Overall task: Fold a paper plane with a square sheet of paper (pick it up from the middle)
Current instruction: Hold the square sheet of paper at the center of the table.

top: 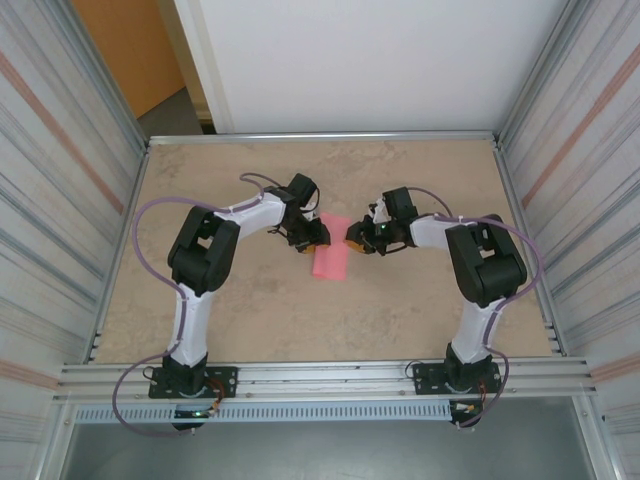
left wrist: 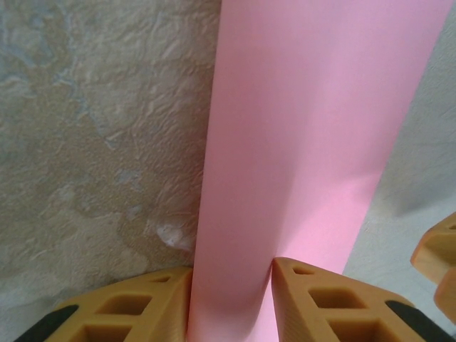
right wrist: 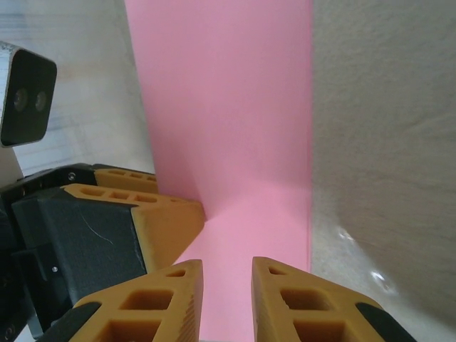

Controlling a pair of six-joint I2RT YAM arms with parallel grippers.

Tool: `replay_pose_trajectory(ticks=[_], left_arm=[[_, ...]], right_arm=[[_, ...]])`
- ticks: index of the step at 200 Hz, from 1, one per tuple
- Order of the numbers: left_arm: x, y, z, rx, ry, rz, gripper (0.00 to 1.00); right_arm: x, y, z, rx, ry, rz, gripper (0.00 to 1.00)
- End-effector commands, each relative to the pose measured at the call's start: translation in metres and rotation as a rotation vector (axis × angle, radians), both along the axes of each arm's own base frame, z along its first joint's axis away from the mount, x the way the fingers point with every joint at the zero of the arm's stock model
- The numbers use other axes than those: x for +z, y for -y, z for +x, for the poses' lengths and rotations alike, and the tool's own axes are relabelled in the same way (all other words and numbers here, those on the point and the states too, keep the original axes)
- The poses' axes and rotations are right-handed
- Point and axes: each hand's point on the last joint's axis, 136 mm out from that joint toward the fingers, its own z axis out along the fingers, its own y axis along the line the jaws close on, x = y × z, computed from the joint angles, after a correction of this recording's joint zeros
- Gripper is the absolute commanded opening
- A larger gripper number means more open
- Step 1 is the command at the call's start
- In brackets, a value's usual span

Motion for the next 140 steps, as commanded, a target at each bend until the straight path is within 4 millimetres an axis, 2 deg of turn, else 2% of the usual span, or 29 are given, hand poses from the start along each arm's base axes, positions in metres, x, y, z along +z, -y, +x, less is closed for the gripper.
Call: replay_pose_trajectory(ticks=[1,42,77,140], left_arm=[[-0.084,-0.014,-0.042,-0.057,-0.135,0.15,0.36],[-0.085,-0.015,-0.044,-0.055,-0.141,0.156,0.36],[-0.087,-0.015,-0.044,-0.054,-0.144,0.159,0.36],[-0.086,-0.016,-0.044,-0.052,-0.143,0.161,0.36]], right_arm=[[0.0,-0.013,-0.001,0.06,0.004,0.016,0.23],[-0.009,-0.021,0.0,0.079,-0.017,0.01,0.21],[-0.02,-0.021,-0.002,0.079,-0.043,-0.01,0.19],[-0.058,0.003,-0.021,0.081,-0.139,-0.18,0.14]])
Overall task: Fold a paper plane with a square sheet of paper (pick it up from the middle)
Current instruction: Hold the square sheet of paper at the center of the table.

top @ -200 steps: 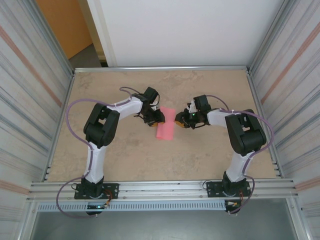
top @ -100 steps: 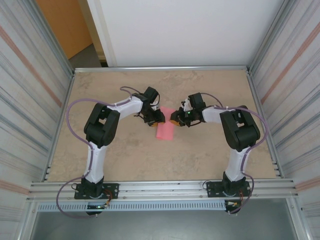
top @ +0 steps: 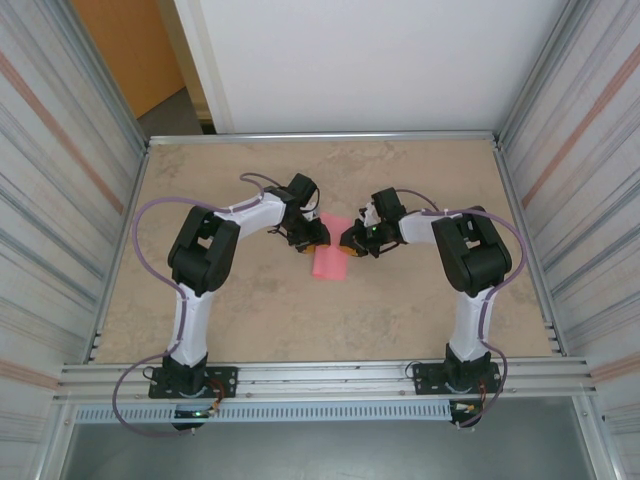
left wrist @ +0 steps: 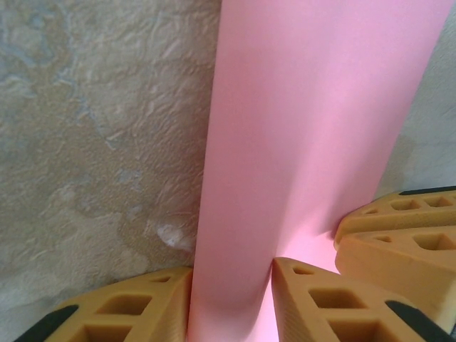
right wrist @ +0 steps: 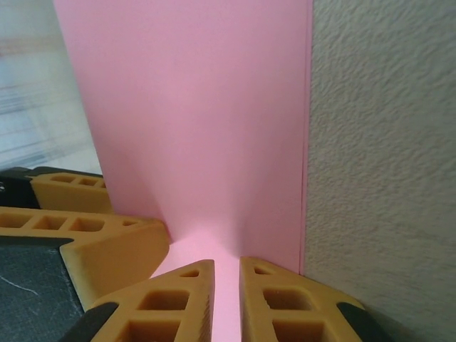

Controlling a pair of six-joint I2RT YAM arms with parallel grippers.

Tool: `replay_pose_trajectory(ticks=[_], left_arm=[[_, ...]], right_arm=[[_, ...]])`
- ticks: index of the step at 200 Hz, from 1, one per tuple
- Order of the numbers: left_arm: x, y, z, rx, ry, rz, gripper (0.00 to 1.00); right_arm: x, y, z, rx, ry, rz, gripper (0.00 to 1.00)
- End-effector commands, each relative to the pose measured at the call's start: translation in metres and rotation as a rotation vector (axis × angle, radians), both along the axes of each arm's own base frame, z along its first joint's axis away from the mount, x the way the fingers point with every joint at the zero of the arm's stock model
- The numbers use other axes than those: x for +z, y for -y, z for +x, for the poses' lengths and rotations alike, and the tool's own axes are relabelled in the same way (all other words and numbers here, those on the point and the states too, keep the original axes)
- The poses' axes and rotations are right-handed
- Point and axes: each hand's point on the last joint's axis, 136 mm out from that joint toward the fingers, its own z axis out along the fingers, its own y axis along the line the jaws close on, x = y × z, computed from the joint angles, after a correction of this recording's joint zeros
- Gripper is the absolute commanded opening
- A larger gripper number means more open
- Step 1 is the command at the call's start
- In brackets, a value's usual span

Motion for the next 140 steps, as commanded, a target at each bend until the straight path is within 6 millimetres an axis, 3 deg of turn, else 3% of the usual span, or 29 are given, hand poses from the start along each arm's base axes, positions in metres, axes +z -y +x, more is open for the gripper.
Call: replay_pose_trajectory(ticks=[1,24,55,94,108,114,140], left_arm=[[-0.084,-0.016,-0.044,-0.051,-0.138,0.158,0.36],[-0.078,-0.013,-0.041,-0.052,-0.124,0.147,0.36],[-0.056,-0.005,-0.032,-0.048,-0.082,0.105,0.36],[0.005,0.007,-0.006,-0.039,0.028,0.014,0.39],[0.022,0.004,0.001,-0.026,0.06,-0.004,0.42],[0.042,0.003,0.005,-0.019,0.099,-0.027,0.43],[0.071,-0.01,0.012,0.015,0.155,-0.049,0.44]], right_arm=[[-0.031,0.016,-0.018,0.015,-0.085,-0.133,0.14],[-0.048,0.029,-0.029,0.019,-0.13,-0.216,0.12],[-0.068,0.044,-0.041,0.02,-0.191,-0.319,0.09],[-0.083,0.057,-0.049,0.037,-0.247,-0.411,0.07],[-0.09,0.061,-0.053,0.048,-0.267,-0.433,0.05],[-0.092,0.062,-0.055,0.052,-0.272,-0.441,0.05],[-0.097,0.063,-0.058,0.064,-0.281,-0.446,0.03]])
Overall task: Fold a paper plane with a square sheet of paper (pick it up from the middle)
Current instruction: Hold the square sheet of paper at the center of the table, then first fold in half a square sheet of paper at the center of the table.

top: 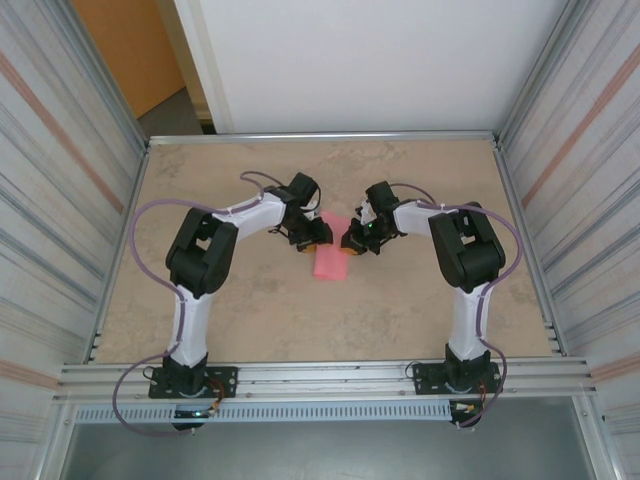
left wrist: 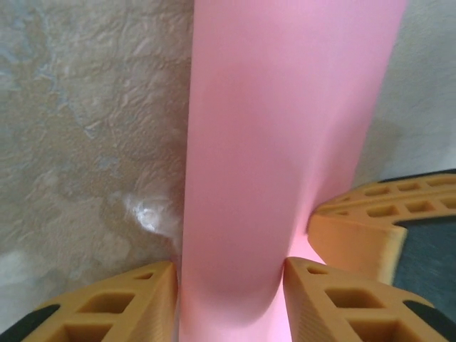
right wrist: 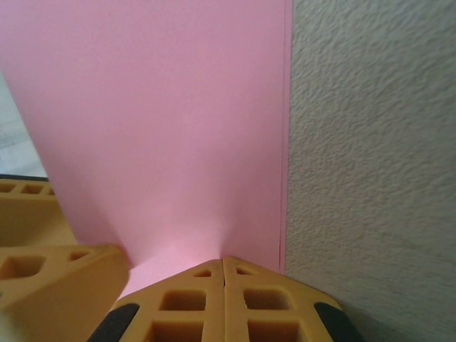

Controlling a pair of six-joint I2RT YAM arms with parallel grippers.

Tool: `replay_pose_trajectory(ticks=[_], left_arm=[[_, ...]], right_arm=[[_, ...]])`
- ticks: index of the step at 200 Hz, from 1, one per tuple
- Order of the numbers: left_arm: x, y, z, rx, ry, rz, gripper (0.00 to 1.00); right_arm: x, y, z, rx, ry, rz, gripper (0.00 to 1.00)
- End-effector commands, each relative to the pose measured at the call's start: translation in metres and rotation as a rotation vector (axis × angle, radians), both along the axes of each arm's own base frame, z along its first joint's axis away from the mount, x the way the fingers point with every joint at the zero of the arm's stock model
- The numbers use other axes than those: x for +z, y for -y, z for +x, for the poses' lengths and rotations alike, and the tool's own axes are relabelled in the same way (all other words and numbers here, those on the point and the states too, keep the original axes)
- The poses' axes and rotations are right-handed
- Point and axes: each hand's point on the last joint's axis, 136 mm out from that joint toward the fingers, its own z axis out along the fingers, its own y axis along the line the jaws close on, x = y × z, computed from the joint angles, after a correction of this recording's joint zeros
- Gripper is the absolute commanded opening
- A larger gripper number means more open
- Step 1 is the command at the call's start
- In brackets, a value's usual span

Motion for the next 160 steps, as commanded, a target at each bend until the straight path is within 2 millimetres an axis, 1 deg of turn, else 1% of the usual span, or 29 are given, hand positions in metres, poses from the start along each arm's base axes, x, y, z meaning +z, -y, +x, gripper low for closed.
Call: replay_pose_trajectory(ticks=[1,15,28,47,64,75,83,92,128,141,143,146,160], left_arm=[[0.045,-0.012,0.008,0.019,0.096,-0.028,0.44],[0.058,-0.008,0.009,0.009,0.119,-0.079,0.43],[0.068,0.001,0.008,-0.016,0.131,-0.15,0.4],[0.073,0.017,0.004,-0.051,0.123,-0.236,0.36],[0.065,0.024,0.001,-0.066,0.098,-0.246,0.31],[0.06,0.03,-0.002,-0.079,0.083,-0.247,0.31],[0.056,0.033,-0.003,-0.085,0.072,-0.245,0.28],[0.049,0.035,-0.005,-0.091,0.052,-0.234,0.26],[0.027,0.039,-0.008,-0.1,-0.005,-0.202,0.19],[0.027,0.04,-0.009,-0.104,-0.012,-0.204,0.17],[0.017,0.039,-0.01,-0.103,-0.031,-0.192,0.17],[0.013,0.039,-0.011,-0.104,-0.041,-0.189,0.16],[0.01,0.042,-0.012,-0.113,-0.058,-0.216,0.16]], right_arm=[[-0.087,0.058,-0.055,-0.01,-0.215,-0.334,0.03],[-0.088,0.059,-0.055,-0.002,-0.212,-0.337,0.03],[-0.089,0.058,-0.055,0.006,-0.209,-0.335,0.03],[-0.091,0.057,-0.054,0.018,-0.2,-0.324,0.03],[-0.092,0.057,-0.055,0.027,-0.199,-0.326,0.03],[-0.093,0.058,-0.055,0.029,-0.197,-0.325,0.03],[-0.093,0.058,-0.055,0.031,-0.196,-0.324,0.02],[-0.093,0.058,-0.056,0.034,-0.194,-0.321,0.02],[-0.094,0.058,-0.056,0.038,-0.195,-0.32,0.02],[-0.095,0.058,-0.057,0.039,-0.2,-0.323,0.02],[-0.095,0.058,-0.057,0.04,-0.199,-0.323,0.02],[-0.095,0.059,-0.057,0.039,-0.201,-0.325,0.02],[-0.096,0.06,-0.058,0.037,-0.206,-0.329,0.02]])
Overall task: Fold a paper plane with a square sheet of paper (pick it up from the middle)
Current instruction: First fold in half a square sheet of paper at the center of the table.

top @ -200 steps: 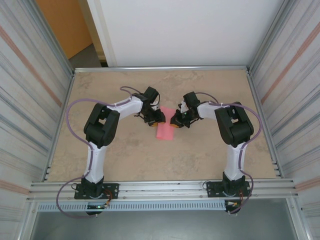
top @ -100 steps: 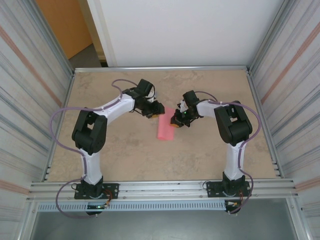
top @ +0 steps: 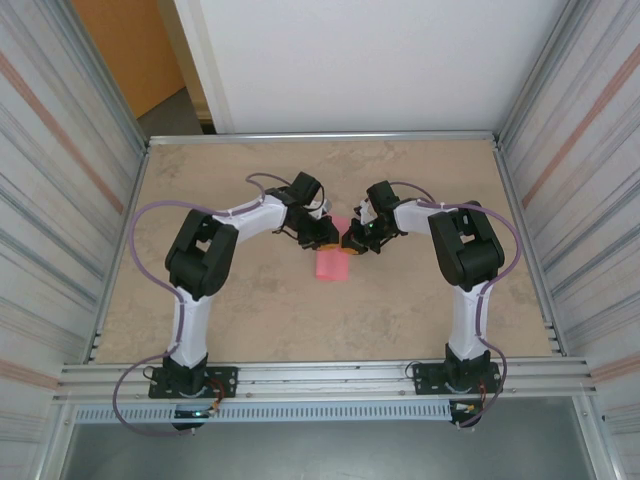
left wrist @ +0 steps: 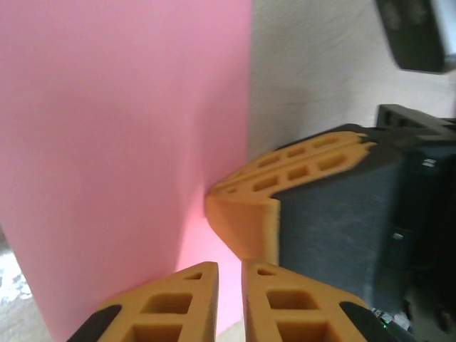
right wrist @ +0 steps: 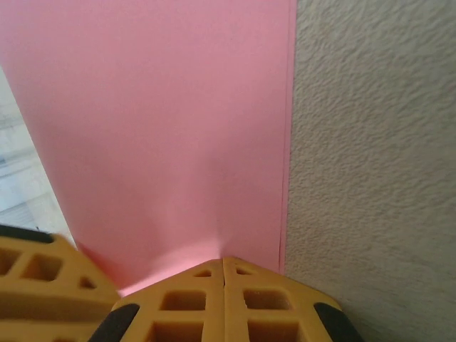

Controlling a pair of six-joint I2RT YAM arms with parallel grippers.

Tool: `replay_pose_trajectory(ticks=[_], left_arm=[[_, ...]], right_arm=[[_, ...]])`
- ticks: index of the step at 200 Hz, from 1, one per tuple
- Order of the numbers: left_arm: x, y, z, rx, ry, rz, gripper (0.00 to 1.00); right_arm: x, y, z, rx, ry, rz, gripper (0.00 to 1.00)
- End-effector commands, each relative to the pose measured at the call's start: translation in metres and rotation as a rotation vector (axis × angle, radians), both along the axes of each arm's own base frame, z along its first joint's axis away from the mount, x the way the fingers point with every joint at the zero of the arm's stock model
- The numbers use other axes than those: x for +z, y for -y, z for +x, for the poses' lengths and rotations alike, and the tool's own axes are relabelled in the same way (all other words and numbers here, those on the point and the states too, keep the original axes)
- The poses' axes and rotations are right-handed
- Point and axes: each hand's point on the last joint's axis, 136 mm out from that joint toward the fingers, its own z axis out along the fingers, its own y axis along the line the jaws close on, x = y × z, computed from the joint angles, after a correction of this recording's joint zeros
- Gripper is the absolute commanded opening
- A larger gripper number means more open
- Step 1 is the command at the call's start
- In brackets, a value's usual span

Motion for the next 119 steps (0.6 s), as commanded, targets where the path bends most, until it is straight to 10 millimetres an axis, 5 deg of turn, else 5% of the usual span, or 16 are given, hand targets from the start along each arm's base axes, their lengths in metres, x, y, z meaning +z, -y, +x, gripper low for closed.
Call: replay_pose_trajectory(ticks=[1,44,119], left_arm=[[-0.001,0.007,-0.002,-0.034,-0.033,-0.041,0.16],[-0.016,-0.004,0.001,-0.021,-0.076,-0.06,0.16],[-0.045,-0.061,0.001,0.026,-0.111,-0.005,0.15]], right_arm=[[-0.093,0.06,-0.056,-0.016,-0.213,-0.349,0.02],[-0.096,0.062,-0.06,-0.013,-0.226,-0.362,0.01],[-0.101,0.07,-0.065,-0.018,-0.251,-0.391,0.01]])
